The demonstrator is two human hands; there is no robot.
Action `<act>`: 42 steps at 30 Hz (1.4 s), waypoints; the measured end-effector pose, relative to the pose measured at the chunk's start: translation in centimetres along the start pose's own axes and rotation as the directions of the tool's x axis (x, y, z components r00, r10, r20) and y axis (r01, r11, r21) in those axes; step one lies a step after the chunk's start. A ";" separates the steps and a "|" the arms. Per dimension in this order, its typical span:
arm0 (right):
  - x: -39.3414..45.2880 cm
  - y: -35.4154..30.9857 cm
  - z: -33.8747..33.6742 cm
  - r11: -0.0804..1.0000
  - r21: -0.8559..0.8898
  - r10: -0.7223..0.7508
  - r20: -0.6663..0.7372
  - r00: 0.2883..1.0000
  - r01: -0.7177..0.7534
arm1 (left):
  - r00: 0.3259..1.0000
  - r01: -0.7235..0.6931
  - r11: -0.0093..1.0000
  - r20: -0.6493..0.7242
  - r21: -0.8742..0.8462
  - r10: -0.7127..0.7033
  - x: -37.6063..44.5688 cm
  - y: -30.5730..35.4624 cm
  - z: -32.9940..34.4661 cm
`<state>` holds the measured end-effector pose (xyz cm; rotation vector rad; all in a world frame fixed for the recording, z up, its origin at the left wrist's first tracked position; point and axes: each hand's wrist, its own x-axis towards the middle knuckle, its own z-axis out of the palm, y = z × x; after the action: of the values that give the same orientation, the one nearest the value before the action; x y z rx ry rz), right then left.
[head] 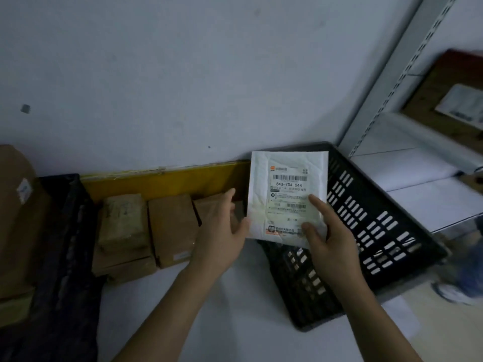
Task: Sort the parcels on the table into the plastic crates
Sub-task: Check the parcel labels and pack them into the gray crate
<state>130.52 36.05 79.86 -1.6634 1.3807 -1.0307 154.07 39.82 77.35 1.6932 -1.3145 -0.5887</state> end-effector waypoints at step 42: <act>25.3 21.0 2.0 0.626 -0.654 0.039 0.571 0.820 0.426 | 0.931 0.345 0.671 -0.146 0.656 -0.336 4.8 4.9 20.5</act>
<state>126.50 7.83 63.26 -2.5299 1.3047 0.0554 136.84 27.84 72.16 2.5856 -1.2866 -0.3046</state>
